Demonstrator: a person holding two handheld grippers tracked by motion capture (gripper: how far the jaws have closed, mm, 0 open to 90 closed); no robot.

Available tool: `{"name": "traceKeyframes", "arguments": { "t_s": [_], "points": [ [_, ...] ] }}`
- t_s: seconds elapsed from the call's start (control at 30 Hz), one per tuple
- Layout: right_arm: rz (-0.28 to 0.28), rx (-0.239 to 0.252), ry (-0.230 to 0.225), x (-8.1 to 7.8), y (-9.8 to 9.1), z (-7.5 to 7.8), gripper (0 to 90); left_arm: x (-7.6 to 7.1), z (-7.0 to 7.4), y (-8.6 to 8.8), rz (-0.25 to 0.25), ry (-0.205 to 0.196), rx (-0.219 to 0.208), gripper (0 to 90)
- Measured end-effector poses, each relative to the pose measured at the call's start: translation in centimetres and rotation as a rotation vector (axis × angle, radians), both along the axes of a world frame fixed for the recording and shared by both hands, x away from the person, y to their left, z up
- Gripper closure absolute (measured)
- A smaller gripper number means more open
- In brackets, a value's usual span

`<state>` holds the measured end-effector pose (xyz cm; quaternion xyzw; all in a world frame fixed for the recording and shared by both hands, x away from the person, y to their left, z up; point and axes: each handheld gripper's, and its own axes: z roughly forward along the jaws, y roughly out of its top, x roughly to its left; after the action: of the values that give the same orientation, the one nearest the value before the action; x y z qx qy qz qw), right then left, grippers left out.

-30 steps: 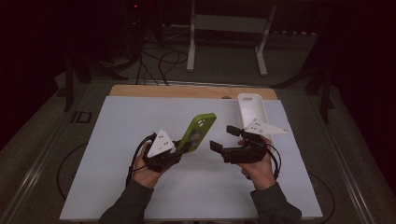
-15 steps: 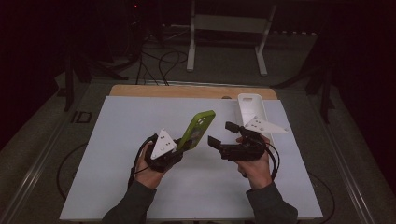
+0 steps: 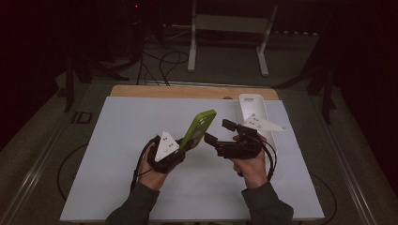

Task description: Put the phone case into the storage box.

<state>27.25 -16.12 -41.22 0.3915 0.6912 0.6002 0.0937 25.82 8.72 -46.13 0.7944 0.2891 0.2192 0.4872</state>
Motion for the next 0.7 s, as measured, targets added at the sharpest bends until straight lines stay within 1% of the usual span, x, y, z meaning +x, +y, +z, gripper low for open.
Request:
{"name": "traceKeyframes", "arguments": {
  "t_s": [0.13, 0.33, 0.47, 0.53, 0.7],
  "points": [
    [-0.011, 0.012, 0.001, 0.16, 0.21, 0.12, 10.5, -0.05, -0.12, -0.25, -0.003, 0.002, 0.012, 77.4],
    [-0.020, 0.022, 0.005, 0.32, 0.54, 0.17, 9.9, -0.09, -0.13, -0.46, -0.006, 0.001, 0.014, 77.4],
    [-0.038, 0.031, 0.004, 0.41, 0.71, 0.16, 9.5, -0.18, -0.19, -0.65, -0.005, -0.001, 0.016, 77.4],
    [-0.041, 0.040, 0.011, 0.45, 0.78, 0.17, 9.2, -0.25, -0.19, -0.73, -0.006, -0.003, 0.019, 77.4],
    [-0.048, 0.050, 0.014, 0.57, 0.99, 0.09, 8.1, -0.33, -0.22, -0.99, -0.009, -0.005, 0.027, 77.4]
  ]
}}
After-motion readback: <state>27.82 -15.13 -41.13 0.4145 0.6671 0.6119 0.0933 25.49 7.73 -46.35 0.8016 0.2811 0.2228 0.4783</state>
